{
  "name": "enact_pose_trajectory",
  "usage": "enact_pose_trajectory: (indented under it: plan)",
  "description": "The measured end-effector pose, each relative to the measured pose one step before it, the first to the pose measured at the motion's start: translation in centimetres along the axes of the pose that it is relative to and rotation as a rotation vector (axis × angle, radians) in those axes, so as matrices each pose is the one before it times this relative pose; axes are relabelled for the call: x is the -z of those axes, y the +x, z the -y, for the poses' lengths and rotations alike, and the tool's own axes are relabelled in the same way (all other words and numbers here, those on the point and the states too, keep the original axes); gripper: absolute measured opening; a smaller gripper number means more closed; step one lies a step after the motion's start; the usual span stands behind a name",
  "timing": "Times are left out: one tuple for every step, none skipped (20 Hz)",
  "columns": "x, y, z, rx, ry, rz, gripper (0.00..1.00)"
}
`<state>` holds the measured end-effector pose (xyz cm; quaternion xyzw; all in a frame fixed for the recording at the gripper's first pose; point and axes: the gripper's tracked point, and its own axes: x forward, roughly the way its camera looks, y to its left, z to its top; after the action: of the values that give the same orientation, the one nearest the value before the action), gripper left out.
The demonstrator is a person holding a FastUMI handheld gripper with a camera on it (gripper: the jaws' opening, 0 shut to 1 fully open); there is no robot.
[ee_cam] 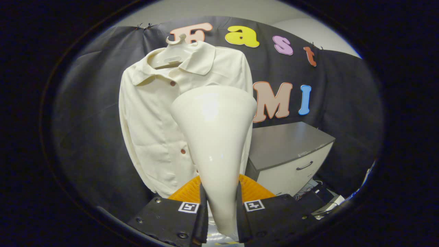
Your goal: Iron the clothes twice with a garment steamer, once on the left side and once on the right side.
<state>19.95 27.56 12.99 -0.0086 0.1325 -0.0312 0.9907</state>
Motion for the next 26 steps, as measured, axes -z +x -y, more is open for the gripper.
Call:
enact_pose_trajectory:
  plan:
    - [-1.075,0.733,0.301,0.00035,-0.00668,0.00566,0.34]
    - [-0.933,0.747,0.228,0.00055,-0.00746,0.00454,0.34]
    - [-0.754,0.702,0.170,0.00154,-0.00952,0.00402,0.34]
    - [-0.783,0.555,0.201,0.00198,-0.00138,0.00366,0.34]
    - [-0.817,0.782,0.126,-0.00251,-0.00137,0.00637,0.34]
    - [-1.024,0.836,0.181,-0.00202,0.00253,0.01098,0.34]
    - [-0.894,0.724,0.109,-0.00547,-0.00026,0.01100,0.34]
    - [-0.831,0.710,0.153,-0.00403,0.00123,0.00793,0.34]
    - [-0.731,0.600,0.194,-0.00057,-0.00263,0.01006,0.34]
    - [-0.705,0.635,0.247,0.00341,-0.00144,0.01001,0.34]
    - [-0.342,0.511,0.294,0.00780,0.00178,0.00603,0.34]
    - [-0.212,0.512,0.454,0.01161,-0.00228,0.00240,0.34]
    - [-0.111,0.531,0.517,0.01795,-0.00270,-0.00023,0.34]
    - [-0.076,0.630,0.512,0.01465,-0.00433,-0.00444,0.34]
    - [0.016,0.472,0.056,-0.00037,-0.00167,-0.00724,0.34]
    - [-0.103,0.392,-0.063,-0.00396,0.00045,0.00111,0.34]
    - [-0.055,0.284,-0.091,-0.00177,-0.00324,0.00729,0.34]
    - [-0.001,0.220,-0.043,-0.00183,-0.00198,0.00606,0.34]
    - [0.262,0.277,-0.069,-0.00295,0.00284,0.00506,0.34]
    - [0.143,0.119,-0.033,-0.00172,0.01455,0.00800,0.34]
    - [0.153,-0.059,-0.047,-0.00112,0.01194,0.01658,0.34]
    - [0.047,-0.039,-0.078,-0.00166,0.01122,0.01868,0.34]
    - [0.148,0.074,-0.088,-0.00271,0.00929,0.01340,0.34]
    - [0.260,0.056,-0.033,0.00010,0.00772,0.00706,0.34]
    - [0.371,0.105,-0.025,0.00351,0.00430,0.00441,0.34]
    - [0.444,0.035,-0.012,0.00436,0.00153,-0.00044,0.34]
